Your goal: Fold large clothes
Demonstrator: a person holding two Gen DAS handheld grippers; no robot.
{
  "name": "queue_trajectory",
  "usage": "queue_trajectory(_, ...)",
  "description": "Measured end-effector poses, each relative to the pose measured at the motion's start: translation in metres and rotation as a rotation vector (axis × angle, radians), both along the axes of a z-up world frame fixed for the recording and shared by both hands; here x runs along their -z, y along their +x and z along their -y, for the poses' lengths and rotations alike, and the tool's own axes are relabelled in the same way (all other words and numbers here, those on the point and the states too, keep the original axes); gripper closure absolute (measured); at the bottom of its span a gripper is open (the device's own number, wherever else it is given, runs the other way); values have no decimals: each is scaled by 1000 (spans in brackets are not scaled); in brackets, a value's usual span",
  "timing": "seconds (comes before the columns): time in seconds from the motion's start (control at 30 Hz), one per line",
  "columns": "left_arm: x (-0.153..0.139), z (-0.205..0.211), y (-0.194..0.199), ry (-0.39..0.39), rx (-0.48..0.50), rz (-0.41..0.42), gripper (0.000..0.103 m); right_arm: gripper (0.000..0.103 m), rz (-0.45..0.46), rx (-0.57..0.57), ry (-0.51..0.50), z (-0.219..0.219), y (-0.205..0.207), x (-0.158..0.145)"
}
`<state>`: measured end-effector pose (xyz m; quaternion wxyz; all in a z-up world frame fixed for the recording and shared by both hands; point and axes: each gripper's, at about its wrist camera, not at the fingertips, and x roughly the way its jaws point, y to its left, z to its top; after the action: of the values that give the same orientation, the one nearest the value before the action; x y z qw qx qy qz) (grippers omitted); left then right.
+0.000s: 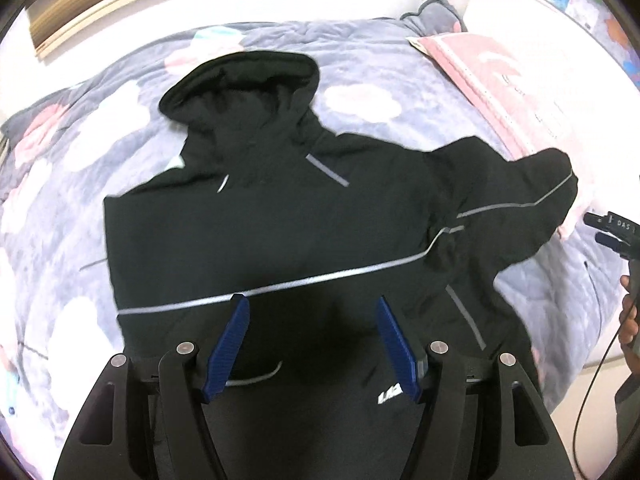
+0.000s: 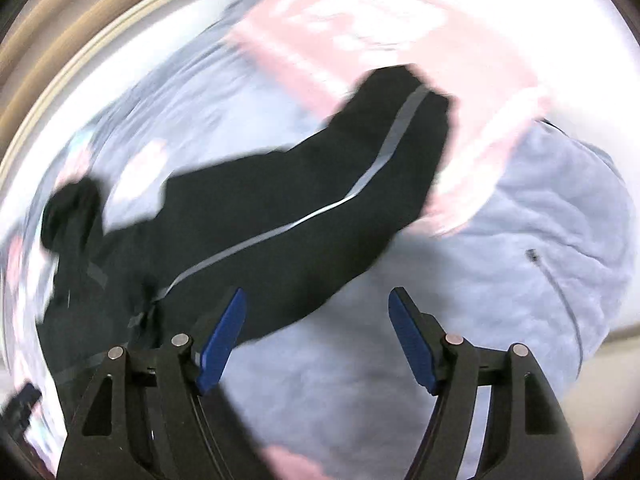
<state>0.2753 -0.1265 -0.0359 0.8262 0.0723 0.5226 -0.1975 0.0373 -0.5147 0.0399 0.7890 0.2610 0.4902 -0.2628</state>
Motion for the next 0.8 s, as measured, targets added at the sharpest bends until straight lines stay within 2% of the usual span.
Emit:
queue_trajectory(0.1, 1, 20, 10, 14, 24, 5, 36, 26, 19, 82, 27, 55, -6, 2)
queue_trajectory(0.23, 14, 47, 27, 51, 55, -17, 36, 26, 39, 144, 68, 110, 6, 16)
queue_trajectory(0.4, 35, 69, 51, 68, 75, -73, 36, 26, 56, 172, 90, 153, 35, 35)
queue_trajectory(0.6, 67, 84, 86, 101, 80, -139, 36, 26, 30, 167, 50, 185, 79, 59)
queue_trajectory(0.7, 82, 88, 100, 103, 65, -172, 36, 25, 17, 162, 71, 196, 93, 75)
queue_trajectory(0.8, 95, 89, 109, 89, 51, -205, 36, 21, -11, 122, 71, 189, 107, 87)
